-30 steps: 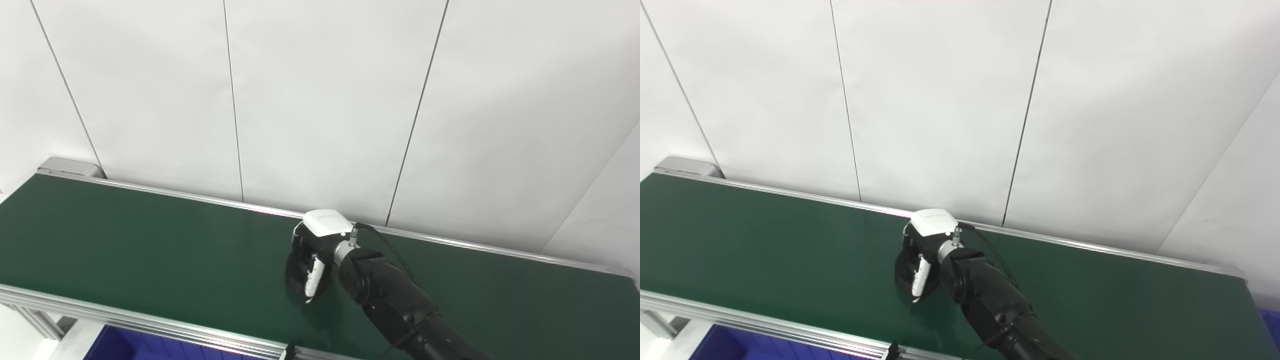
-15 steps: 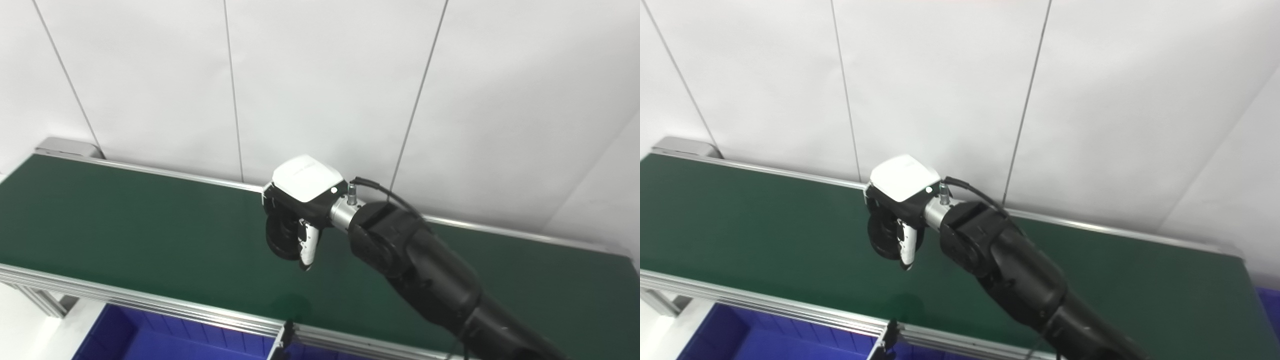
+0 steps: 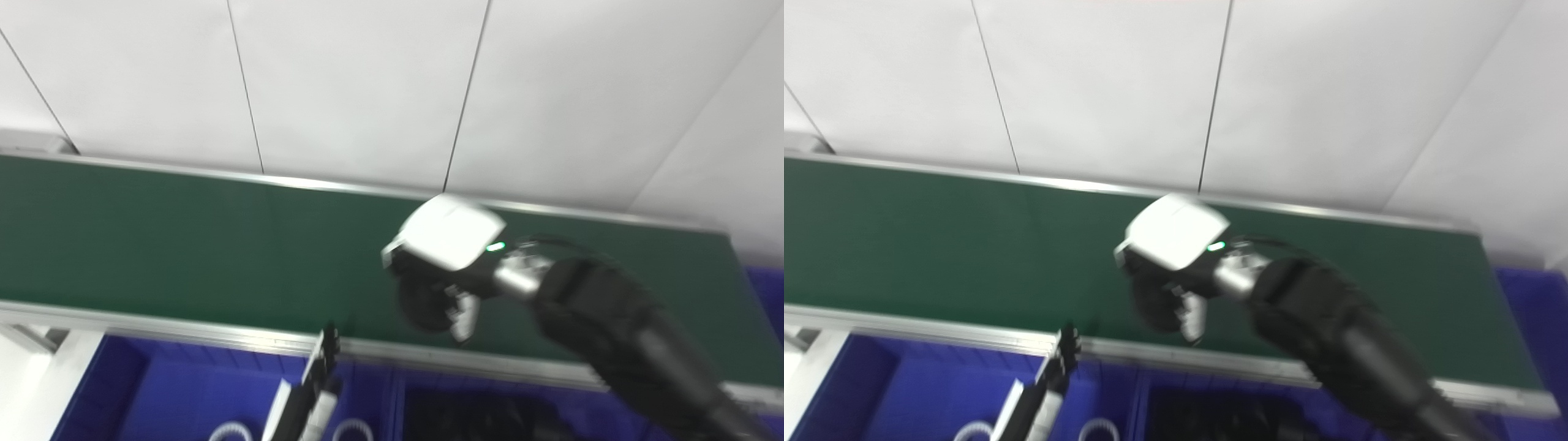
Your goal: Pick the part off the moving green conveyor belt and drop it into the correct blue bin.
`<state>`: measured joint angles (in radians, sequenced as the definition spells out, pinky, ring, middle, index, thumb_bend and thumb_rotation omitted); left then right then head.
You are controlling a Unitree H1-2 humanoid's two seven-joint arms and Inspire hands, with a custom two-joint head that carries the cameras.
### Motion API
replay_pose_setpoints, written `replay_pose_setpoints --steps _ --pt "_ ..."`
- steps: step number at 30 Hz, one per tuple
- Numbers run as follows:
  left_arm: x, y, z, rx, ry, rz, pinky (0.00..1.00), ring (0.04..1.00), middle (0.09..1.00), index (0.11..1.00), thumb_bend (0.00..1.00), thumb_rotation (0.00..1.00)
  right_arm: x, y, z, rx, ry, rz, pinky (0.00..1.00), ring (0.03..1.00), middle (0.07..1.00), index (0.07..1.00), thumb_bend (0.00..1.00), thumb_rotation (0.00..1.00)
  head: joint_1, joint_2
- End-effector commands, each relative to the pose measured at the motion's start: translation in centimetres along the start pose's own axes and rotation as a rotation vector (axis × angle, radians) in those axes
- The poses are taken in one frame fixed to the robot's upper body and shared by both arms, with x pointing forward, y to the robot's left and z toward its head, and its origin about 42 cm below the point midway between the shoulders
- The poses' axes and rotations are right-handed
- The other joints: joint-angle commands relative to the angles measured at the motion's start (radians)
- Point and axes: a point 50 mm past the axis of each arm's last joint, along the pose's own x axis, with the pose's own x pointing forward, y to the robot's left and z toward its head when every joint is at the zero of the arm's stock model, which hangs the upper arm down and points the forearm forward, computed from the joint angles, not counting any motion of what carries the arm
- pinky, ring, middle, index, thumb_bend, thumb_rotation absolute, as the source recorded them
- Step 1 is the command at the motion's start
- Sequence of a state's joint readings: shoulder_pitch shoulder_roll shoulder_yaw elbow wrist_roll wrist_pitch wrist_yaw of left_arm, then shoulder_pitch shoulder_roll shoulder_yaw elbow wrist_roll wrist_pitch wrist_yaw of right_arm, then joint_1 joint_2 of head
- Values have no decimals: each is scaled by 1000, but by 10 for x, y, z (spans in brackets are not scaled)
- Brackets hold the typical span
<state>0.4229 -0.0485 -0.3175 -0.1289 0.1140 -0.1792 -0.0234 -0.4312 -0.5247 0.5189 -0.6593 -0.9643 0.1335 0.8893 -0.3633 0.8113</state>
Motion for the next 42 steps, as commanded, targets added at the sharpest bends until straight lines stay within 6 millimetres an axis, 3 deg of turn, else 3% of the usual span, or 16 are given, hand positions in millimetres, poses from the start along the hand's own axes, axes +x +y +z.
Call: replay_pose_setpoints --steps 1,5,11,16,19,20,22,25,27,30,33,35,36,38,39,42 --pt "8 -11 19 -68 -51 -21 974 974 996 1000 730 1000 -31 -10 5 1 27 -23 198 386 516 492 514 0 -3 2" --pt "7 3 27 -99 -23 -20 977 975 998 1000 755 964 -72 -4 12 18 121 -39 195 352 472 535 507 0 -68 29" --pt "9 30 39 -38 -14 -35 916 959 980 1000 786 955 -103 23 14 79 311 -106 205 396 512 487 516 0 -212 71" --pt "10 44 45 -22 -10 -35 868 932 965 1000 768 954 -124 53 30 178 441 -116 213 399 514 486 516 0 -264 87" --pt "11 52 45 -25 3 -38 856 936 974 1000 779 955 -137 69 45 231 521 -132 238 351 458 549 506 0 -281 93" --pt "11 55 45 -19 10 -42 853 937 975 1000 780 961 -142 73 50 246 562 -152 238 375 493 513 511 0 -285 95" --pt "11 59 46 -6 22 -51 848 936 980 1000 798 976 -149 79 58 269 634 -193 203 283 473 498 523 0 -288 97" --pt "10 62 47 5 37 -44 838 928 975 1000 811 975 -157 96 63 297 736 -238 185 256 473 487 526 0 -286 100" --pt "9 63 48 7 42 -42 828 923 971 1000 815 975 -159 106 67 308 788 -256 180 252 420 518 519 0 -282 103" --pt "9 65 49 0 47 -46 814 922 977 1000 834 967 -161 120 74 292 845 -254 140 212 467 487 528 0 -275 110" --pt "8 65 50 16 47 -51 809 924 983 1000 826 976 -163 131 84 294 893 -236 174 262 418 521 520 6 -265 115" --pt "7 65 50 18 47 -50 793 914 979 1000 821 981 -164 137 90 284 924 -208 278 365 427 532 521 13 -260 117" --pt "7 64 50 15 48 -48 788 911 974 1000 826 975 -164 140 93 276 939 -187 389 453 515 597 671 221 -259 117" --pt "6 63 51 11 48 -46 774 906 969 1000 826 971 -165 143 97 278 982 -113 676 707 730 724 846 522 -254 117" --pt "6 62 51 13 48 -47 773 906 968 1000 826 971 -165 144 98 276 993 -84 693 721 742 730 853 535 -245 121" --pt "5 59 52 18 45 -49 762 902 963 1000 808 973 -165 145 101 262 1015 6 948 881 890 833 963 725 -221 122"
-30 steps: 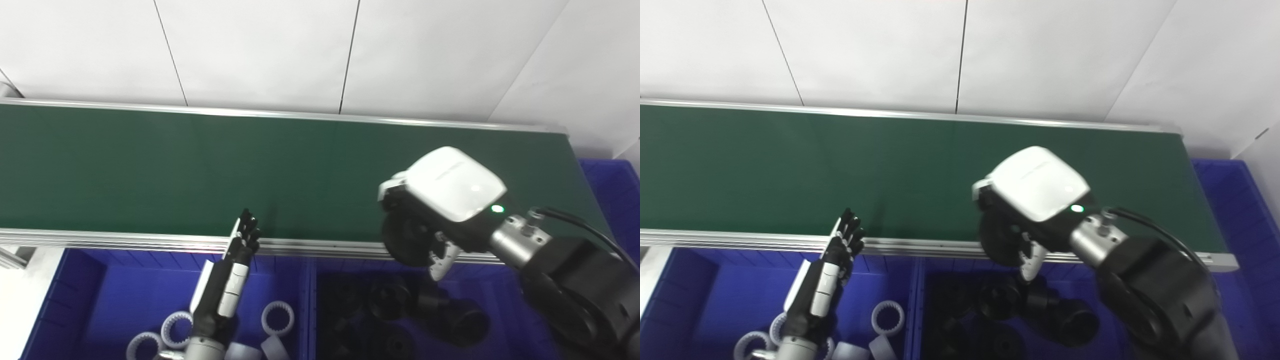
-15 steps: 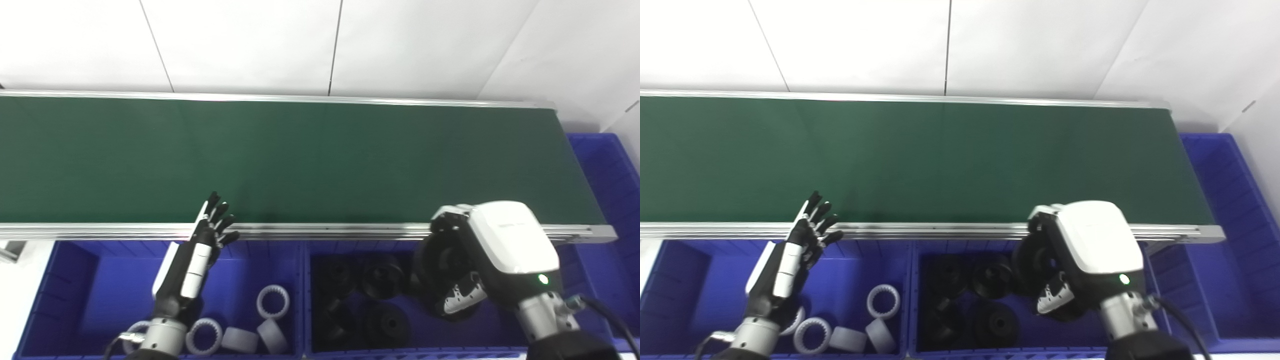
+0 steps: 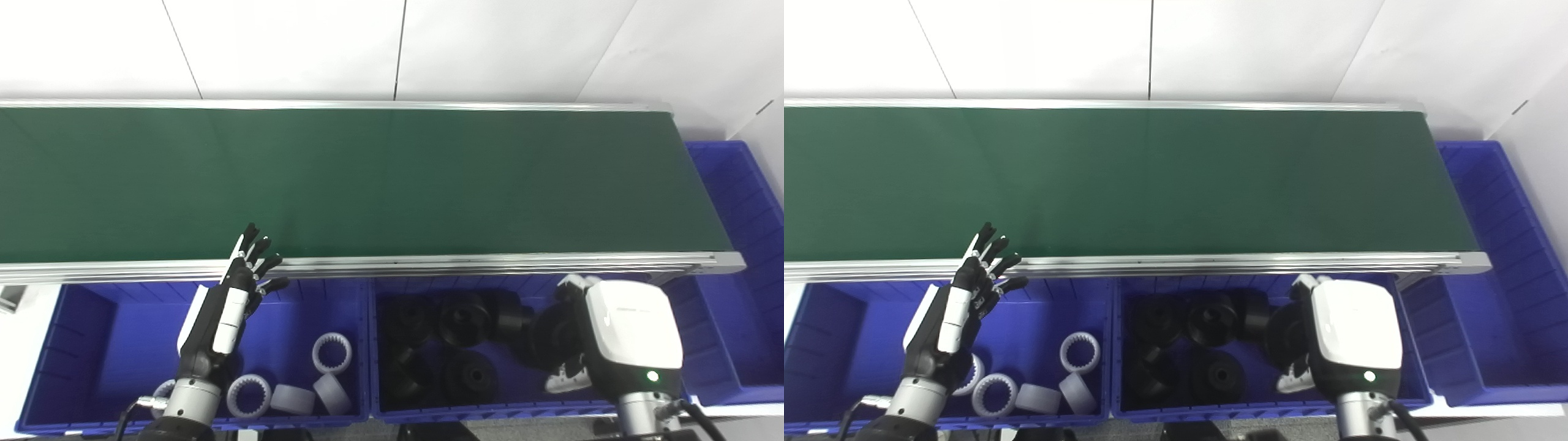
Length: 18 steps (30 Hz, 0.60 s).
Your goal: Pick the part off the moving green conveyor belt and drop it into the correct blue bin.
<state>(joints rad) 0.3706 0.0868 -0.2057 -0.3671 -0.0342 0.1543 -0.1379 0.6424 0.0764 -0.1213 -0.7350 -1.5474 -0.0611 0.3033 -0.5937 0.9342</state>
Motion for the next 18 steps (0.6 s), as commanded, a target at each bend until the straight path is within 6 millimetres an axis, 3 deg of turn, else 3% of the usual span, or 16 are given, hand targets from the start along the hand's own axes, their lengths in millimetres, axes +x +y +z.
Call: replay_pose_setpoints --steps 1,5,12,16,18 --pt "-2 -5 9 9 -43 -6 758 900 962 1000 801 977 -3 -9 -2 -26 34 -14 979 901 910 852 986 773 18 1" --pt "-3 -10 10 -2 -50 -3 745 887 941 1000 770 970 -2 -8 -5 -17 47 25 999 916 921 868 1000 853 51 5" --pt "-4 -19 11 -9 -50 14 766 890 929 1000 779 966 -3 -13 -7 46 15 24 986 909 921 865 1000 881 139 5" --pt "-3 -21 11 -3 -51 33 771 883 932 1000 768 987 -2 -18 -2 121 -24 -16 906 890 898 864 1000 917 185 -6" --pt "-3 -22 10 -4 -50 40 792 893 943 1000 771 970 0 -19 2 216 -75 -69 798 841 855 829 1000 916 216 -17"
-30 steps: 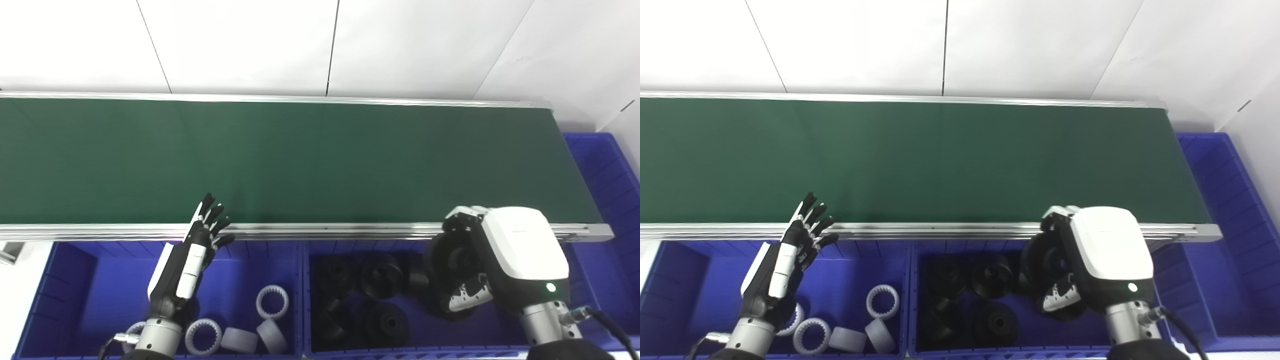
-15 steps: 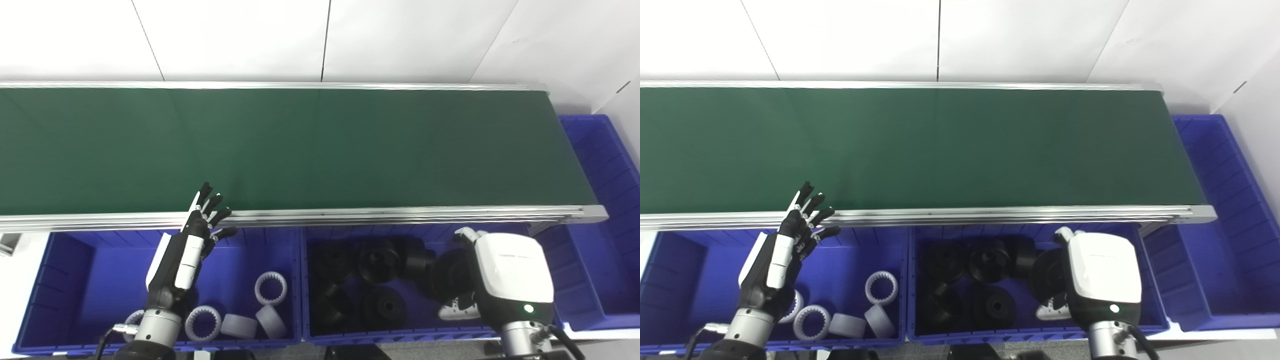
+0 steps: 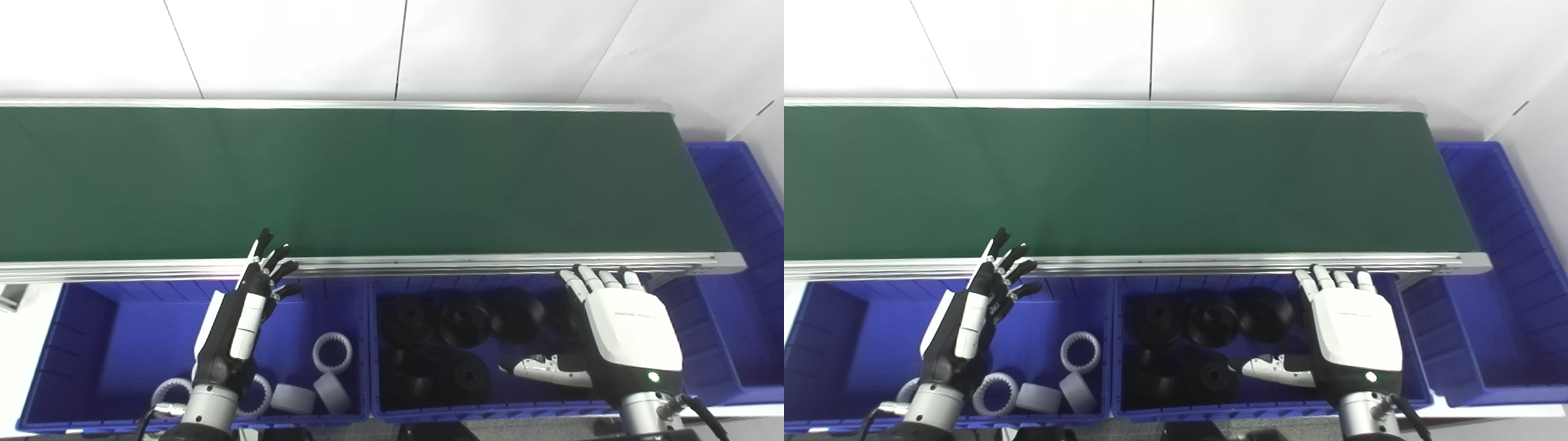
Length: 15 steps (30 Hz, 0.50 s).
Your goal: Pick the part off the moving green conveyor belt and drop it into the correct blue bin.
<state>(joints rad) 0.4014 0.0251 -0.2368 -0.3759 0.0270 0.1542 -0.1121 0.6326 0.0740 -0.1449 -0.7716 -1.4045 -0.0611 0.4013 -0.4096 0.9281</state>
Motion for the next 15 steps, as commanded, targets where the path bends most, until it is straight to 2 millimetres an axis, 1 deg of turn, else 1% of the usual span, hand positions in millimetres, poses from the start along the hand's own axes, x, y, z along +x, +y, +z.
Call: replay_pose_setpoints --steps 1,2,3,5,6,7,8,9,10,11,12,13,14,15 --pt "-2 0 10 5 -55 16 805 897 947 1000 773 965 0 -12 7 133 -72 -130 762 823 844 820 996 910 31 -11" --pt "-2 0 9 1 -57 21 816 901 951 1000 774 960 2 -11 11 243 -111 -153 731 808 834 812 993 905 57 -22" --pt "-2 -1 8 -2 -58 25 842 913 961 1000 775 960 4 -11 14 323 -137 -169 692 789 822 805 942 924 65 -26" --pt "-2 -1 6 -2 -68 32 874 933 977 1000 764 969 6 -9 22 479 -177 -195 652 767 806 792 881 963 95 -38" --pt "-1 -2 5 6 -86 37 881 939 981 1000 760 972 7 -6 31 642 -202 -202 645 763 802 789 869 973 129 -52" --pt "-1 -3 5 12 -99 40 919 963 990 1000 760 975 7 -4 37 760 -218 -207 666 770 802 790 846 977 135 -54" --pt "-1 -4 4 22 -114 41 940 976 995 1000 760 976 7 0 43 890 -234 -208 677 773 802 791 835 979 158 -64" --pt "-1 -4 3 36 -129 46 962 989 998 1000 760 983 8 6 51 1041 -255 -210 696 780 808 796 814 965 169 -70" --pt "-2 -5 1 60 -138 53 972 995 999 1000 752 986 8 14 57 1170 -268 -212 715 789 813 803 780 949 200 -89" --pt "-2 -5 1 86 -149 60 978 995 1000 1000 740 995 9 23 65 1316 -268 -217 734 798 816 809 752 940 200 -89" --pt "-3 -6 -1 106 -157 67 987 995 1000 1000 727 998 10 31 71 1427 -260 -223 745 802 816 808 750 932 224 -106" --pt "-3 -7 -2 120 -164 71 994 996 1000 1000 718 999 10 40 76 1508 -248 -231 751 802 815 807 754 924 227 -108" --pt "-4 -8 -3 135 -171 76 998 999 1000 1000 710 1000 11 51 79 1563 -237 -239 767 805 820 816 759 930 241 -123" --pt "-4 -9 -4 147 -176 82 999 1000 1000 1000 707 1000 12 61 81 1590 -229 -246 785 810 826 832 755 949 243 -125"
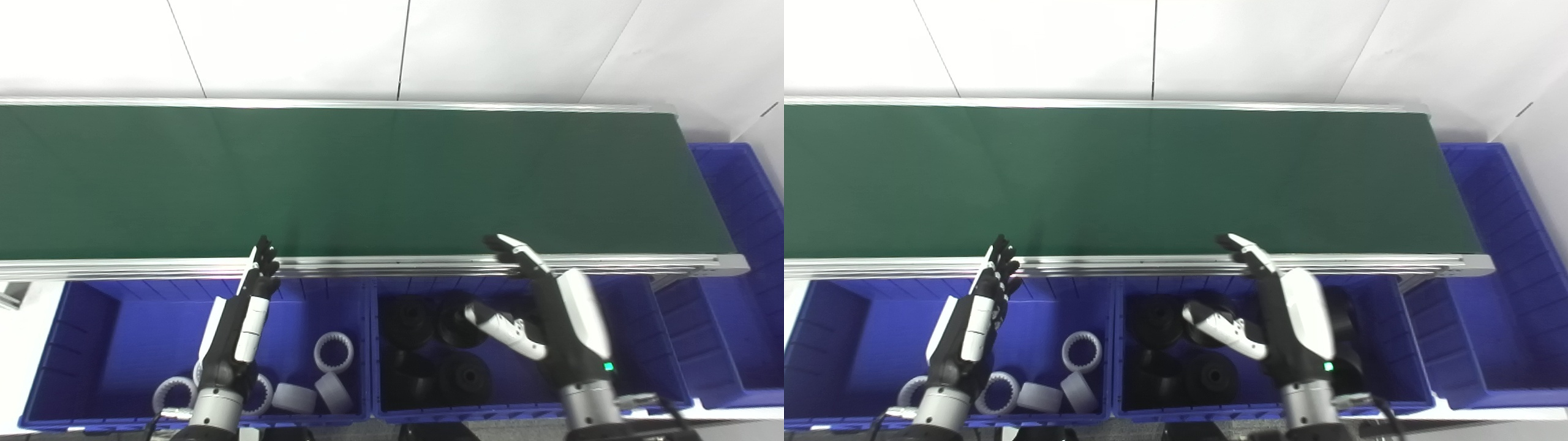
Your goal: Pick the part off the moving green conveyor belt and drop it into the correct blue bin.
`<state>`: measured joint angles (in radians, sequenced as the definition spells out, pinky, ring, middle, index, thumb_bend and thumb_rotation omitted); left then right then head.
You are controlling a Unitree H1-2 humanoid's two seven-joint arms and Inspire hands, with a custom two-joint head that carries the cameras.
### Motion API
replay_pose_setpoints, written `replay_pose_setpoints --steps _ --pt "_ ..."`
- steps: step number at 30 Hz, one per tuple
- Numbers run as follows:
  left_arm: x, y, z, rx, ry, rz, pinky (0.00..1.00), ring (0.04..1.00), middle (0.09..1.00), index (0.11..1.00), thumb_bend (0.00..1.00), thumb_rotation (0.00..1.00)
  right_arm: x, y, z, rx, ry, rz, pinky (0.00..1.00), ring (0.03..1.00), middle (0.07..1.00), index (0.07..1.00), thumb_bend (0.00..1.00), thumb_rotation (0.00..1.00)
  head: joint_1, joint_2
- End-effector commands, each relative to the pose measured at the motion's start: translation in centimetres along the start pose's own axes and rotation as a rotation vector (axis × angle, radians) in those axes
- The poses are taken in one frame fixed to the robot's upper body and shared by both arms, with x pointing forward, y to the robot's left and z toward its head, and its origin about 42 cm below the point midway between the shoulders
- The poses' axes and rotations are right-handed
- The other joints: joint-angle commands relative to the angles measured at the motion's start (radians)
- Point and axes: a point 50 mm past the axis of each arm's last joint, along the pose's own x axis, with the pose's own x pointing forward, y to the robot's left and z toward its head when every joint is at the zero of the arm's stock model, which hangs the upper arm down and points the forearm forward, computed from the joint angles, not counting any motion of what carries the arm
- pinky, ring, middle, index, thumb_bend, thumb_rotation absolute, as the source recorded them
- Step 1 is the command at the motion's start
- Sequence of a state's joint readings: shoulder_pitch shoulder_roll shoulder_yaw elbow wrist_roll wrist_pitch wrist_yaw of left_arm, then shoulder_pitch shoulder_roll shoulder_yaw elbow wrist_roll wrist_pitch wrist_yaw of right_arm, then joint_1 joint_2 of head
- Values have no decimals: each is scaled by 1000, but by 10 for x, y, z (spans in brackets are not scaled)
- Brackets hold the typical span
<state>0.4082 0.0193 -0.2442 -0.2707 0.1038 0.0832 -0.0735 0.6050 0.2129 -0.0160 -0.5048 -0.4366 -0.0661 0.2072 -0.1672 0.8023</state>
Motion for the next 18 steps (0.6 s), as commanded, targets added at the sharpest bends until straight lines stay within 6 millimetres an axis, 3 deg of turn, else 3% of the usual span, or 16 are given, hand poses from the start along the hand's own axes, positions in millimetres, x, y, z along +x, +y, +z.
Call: replay_pose_setpoints --steps 1,7,18 --pt "-6 -6 21 86 -230 59 1000 1000 1000 1000 693 993 -6 29 -8 429 -136 -217 794 817 836 852 744 977 7 -15" --pt "-11 -10 13 113 -294 99 1000 1000 1000 1000 664 976 -4 27 -45 427 -147 -211 819 836 857 874 754 989 14 -59" --pt "-8 -7 -2 175 -401 94 1000 1000 1000 1000 695 995 -2 32 -64 379 -99 -184 867 875 908 925 775 1000 1 -110"
